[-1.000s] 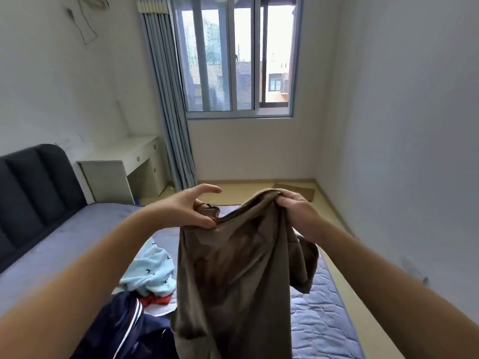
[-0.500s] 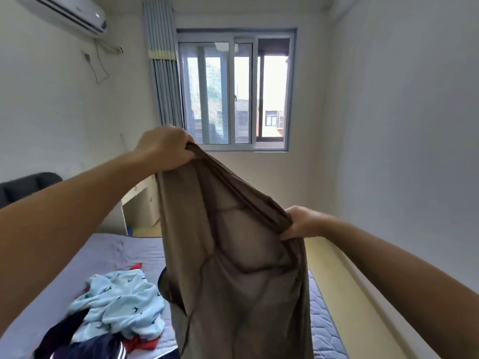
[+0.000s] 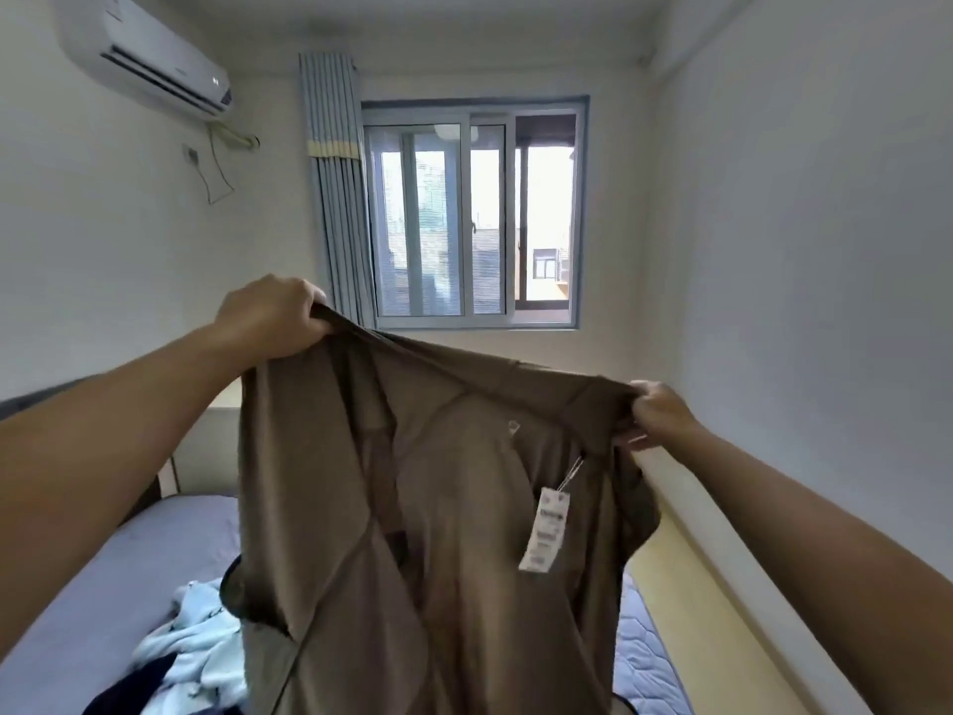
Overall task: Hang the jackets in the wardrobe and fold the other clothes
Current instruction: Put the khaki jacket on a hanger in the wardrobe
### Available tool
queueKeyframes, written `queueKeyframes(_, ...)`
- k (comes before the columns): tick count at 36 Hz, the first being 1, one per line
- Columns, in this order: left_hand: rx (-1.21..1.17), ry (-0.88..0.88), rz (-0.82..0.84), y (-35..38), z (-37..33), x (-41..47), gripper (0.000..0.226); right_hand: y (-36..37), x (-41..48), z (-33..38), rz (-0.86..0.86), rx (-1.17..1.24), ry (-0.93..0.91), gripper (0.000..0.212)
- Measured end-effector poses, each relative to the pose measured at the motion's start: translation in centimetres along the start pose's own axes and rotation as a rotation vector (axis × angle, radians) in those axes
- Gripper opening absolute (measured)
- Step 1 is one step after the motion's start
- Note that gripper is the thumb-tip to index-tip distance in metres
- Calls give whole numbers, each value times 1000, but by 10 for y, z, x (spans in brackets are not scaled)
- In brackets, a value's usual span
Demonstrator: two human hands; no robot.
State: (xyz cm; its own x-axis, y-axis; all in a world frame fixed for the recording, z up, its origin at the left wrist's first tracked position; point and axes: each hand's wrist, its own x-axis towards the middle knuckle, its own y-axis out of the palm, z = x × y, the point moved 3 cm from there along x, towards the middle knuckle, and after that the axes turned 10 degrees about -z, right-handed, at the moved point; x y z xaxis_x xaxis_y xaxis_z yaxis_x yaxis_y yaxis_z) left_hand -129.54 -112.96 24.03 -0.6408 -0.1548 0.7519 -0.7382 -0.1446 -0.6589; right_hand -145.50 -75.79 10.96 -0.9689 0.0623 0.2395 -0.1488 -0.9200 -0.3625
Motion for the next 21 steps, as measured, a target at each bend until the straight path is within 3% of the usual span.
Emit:
queueKeyframes(3, -143, 19, -50, -9, -17, 3, 14, 8, -3, 15, -16, 427, 92, 31)
queueKeyframes(5, -244, 55, -171, -23, -34, 7, 15, 30, -15, 13, 40, 557, 34, 33)
queueKeyframes(8, -336, 116, -321, -46, -57, 15, 17, 76, -46, -21, 167, 293, -142, 49)
queueKeyframes(11, -290, 186, -301, -53, -73, 18, 19, 122, -75, -63, 262, -40, -216, 20)
queueKeyframes(18, -152, 84, -176, -16, -33, -2, 15, 142, -64, -91, 62, 129, 75, 14)
queueKeyframes(21, -62, -5, -118, -2, 2, -13, 13, 117, -42, -85, -33, -81, -36, 18)
